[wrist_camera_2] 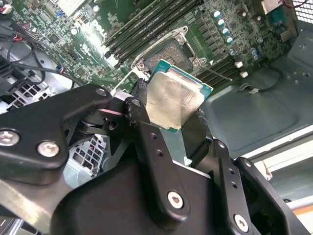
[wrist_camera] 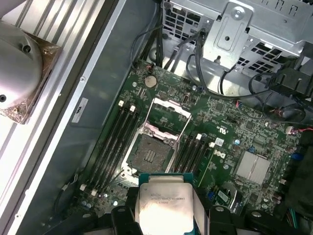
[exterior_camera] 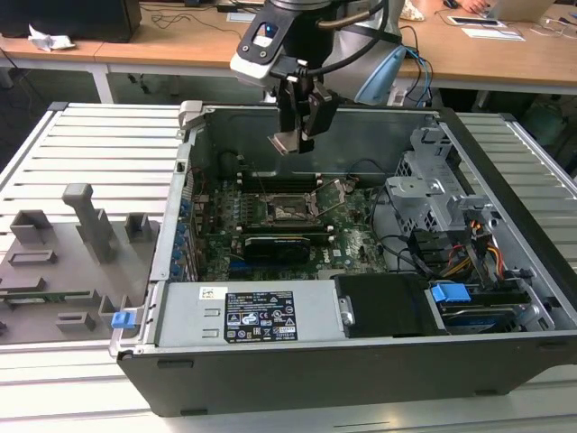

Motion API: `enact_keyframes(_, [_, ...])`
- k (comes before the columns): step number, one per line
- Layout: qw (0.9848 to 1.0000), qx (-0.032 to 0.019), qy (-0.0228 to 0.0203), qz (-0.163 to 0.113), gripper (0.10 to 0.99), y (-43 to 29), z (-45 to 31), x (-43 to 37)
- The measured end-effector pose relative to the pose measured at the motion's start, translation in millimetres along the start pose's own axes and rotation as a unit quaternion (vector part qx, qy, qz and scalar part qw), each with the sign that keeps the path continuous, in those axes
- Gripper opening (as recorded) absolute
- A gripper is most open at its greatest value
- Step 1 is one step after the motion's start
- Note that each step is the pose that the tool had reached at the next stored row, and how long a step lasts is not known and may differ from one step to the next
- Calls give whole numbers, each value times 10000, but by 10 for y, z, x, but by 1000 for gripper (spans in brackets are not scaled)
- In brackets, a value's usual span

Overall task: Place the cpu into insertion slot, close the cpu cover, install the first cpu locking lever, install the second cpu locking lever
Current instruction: 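Place the cpu into insertion slot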

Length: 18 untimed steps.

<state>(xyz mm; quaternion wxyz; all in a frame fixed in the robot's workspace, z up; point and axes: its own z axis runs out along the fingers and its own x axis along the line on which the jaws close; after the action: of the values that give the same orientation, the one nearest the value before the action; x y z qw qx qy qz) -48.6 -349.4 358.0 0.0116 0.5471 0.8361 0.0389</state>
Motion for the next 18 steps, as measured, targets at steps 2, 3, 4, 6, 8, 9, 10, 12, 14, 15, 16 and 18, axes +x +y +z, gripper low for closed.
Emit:
enact_keyframes(2, [10000, 0, 0, 3, 525, -1, 11, 0])
enact_keyframes(3, [10000, 0, -1, 9, 525, -1, 15, -1])
enact_keyframes(4, [10000, 0, -2, 17, 525, -1, 17, -1])
enact_keyframes(6, [9999, -4, -12, 146, 525, -2, 25, -1])
enact_keyframes(8, [9995, -6, -30, 327, 525, -3, 30, -1])
enact_keyframes(9, [9992, -6, -40, 405, 525, -3, 36, -1])
enact_keyframes(10, [9988, -6, -51, 481, 525, -3, 42, -1])
enact_keyframes(12, [9982, -6, -66, 602, 525, -4, 50, -1])
enact_keyframes(14, [9969, -9, -83, 783, 525, -5, 61, -1])
enact_keyframes(15, [9962, -10, -93, 866, 525, -5, 65, -2])
enact_keyframes(16, [9952, -11, -102, 975, 525, -6, 69, -2])
enact_keyframes(18, [9943, -13, -109, 1056, 525, -6, 80, -2])
